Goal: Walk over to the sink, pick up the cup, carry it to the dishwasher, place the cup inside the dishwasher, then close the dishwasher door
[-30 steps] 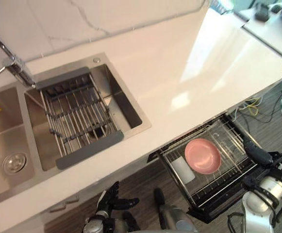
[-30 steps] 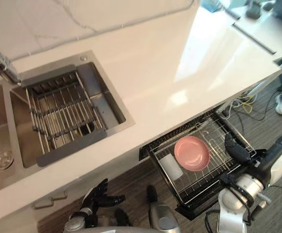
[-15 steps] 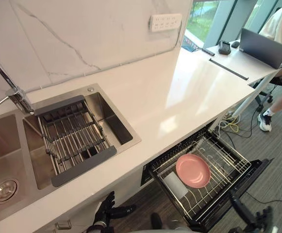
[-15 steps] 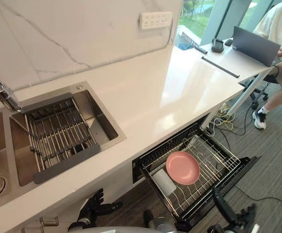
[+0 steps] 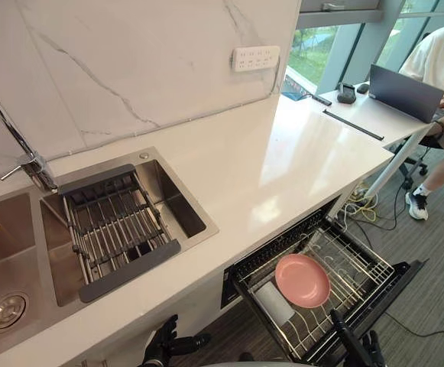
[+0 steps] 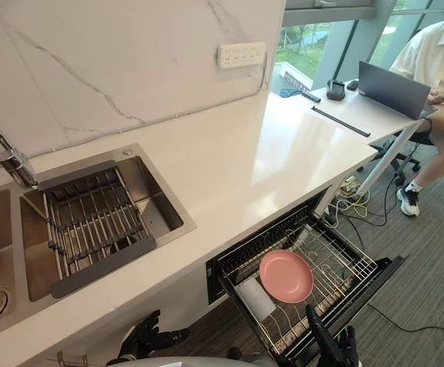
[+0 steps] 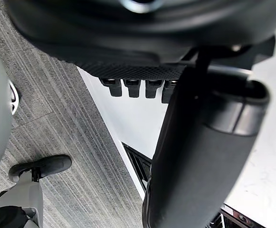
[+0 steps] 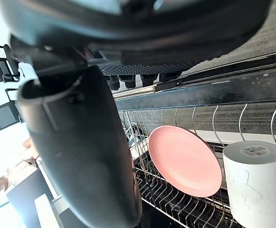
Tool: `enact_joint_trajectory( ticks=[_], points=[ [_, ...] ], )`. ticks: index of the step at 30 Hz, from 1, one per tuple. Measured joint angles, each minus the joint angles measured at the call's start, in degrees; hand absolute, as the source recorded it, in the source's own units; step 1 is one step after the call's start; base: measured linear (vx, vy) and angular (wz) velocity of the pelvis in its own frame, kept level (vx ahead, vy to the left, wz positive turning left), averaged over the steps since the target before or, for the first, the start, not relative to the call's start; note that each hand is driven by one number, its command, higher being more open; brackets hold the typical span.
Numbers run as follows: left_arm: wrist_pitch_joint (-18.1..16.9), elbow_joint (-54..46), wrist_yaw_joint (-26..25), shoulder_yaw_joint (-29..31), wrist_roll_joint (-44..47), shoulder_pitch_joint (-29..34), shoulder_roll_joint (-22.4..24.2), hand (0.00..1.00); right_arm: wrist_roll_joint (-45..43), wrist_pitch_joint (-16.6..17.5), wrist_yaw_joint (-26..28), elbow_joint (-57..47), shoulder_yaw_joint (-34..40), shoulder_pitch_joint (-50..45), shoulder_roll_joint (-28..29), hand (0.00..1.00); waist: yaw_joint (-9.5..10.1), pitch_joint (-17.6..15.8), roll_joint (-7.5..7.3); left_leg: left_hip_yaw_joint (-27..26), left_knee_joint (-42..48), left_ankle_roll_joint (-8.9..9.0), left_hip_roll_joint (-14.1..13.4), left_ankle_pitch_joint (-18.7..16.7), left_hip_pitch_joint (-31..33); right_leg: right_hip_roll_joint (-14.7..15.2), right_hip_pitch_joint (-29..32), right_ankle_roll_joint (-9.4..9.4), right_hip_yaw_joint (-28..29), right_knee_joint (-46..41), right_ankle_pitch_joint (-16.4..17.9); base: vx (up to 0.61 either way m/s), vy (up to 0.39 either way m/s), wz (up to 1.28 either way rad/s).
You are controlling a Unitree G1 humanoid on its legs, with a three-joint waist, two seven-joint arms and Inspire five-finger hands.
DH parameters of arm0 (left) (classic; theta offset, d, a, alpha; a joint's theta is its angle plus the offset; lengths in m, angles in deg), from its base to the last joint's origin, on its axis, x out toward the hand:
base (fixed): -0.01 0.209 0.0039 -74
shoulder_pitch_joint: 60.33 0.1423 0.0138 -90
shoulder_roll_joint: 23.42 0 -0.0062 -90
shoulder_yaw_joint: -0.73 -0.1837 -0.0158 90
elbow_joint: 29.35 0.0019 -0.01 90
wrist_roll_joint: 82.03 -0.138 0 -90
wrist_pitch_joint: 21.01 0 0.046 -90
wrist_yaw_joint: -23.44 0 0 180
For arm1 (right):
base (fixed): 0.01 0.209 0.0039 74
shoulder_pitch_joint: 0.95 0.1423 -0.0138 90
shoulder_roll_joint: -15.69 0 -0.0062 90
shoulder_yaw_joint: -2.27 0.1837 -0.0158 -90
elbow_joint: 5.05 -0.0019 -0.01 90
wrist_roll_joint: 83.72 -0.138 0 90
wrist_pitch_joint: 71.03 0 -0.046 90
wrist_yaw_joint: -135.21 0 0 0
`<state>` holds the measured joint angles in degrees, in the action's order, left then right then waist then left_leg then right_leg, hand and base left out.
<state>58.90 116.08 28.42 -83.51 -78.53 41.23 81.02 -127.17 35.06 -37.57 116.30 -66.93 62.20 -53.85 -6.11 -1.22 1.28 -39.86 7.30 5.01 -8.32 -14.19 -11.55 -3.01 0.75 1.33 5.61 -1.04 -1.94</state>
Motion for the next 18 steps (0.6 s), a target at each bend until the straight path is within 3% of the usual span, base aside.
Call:
enact_joint_trajectory(
  ticks=[11, 18],
  points=[
    [1.17, 0.58, -0.59, -0.03, 0.39, 0.45, -0.09, 1.00, 0.36, -0.44, 3.77, -0.03, -7.38, -0.11, -3.60, 1.00, 1.08, 0.80, 0.21, 3.30, -1.42, 0.14, 0.49, 1.36, -0.64, 0.67, -1.86, -0.13, -3.16, 1.05, -0.02, -0.03, -0.052, 0.15],
    [1.08, 0.53, -0.67, 0.09, -0.21, -0.19, 0.27, 1.00, 2.57, -2.70, 8.54, -0.15, -13.82, 3.06, -6.69, 1.00, 3.67, 1.29, 0.27, 7.33, -4.21, -0.30, 1.59, 3.91, -0.42, 1.58, -3.17, -0.44, -6.83, 1.80, -0.24, -0.05, -0.059, 0.29]
  ],
)
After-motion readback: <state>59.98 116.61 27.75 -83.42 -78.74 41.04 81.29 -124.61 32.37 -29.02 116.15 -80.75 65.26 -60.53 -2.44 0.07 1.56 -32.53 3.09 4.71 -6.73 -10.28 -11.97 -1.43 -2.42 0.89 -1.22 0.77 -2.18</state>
